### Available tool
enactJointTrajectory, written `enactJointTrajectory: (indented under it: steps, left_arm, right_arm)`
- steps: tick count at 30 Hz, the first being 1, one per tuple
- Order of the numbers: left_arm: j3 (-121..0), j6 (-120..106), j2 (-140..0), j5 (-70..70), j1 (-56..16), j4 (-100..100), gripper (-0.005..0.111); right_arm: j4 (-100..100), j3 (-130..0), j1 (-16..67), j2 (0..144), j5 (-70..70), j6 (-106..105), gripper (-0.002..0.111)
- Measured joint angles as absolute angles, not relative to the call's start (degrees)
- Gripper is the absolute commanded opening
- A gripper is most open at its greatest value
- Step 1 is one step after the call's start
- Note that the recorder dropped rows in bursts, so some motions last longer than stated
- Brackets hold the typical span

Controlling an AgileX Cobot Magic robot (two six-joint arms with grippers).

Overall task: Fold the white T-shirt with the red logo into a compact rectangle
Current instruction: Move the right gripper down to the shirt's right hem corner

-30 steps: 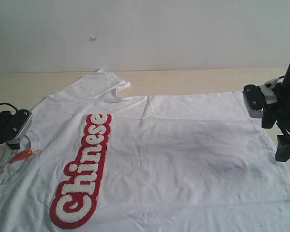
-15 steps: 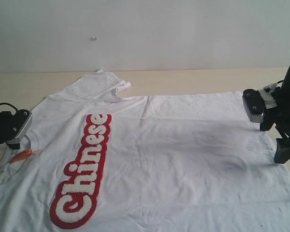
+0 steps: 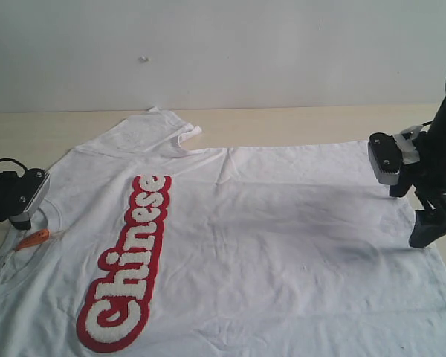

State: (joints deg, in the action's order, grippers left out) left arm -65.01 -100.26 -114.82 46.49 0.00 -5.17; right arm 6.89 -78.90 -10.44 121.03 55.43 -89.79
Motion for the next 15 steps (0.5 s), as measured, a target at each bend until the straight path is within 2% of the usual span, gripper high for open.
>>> enactJointTrajectory:
  steps: [15]
  left_arm:
    - [-65.0, -100.3, -114.8, 46.5, 0.0, -5.2, 0.104]
  right_arm:
    - [2.7, -78.9, -10.5, 121.0, 58.2, -87.2, 0.105]
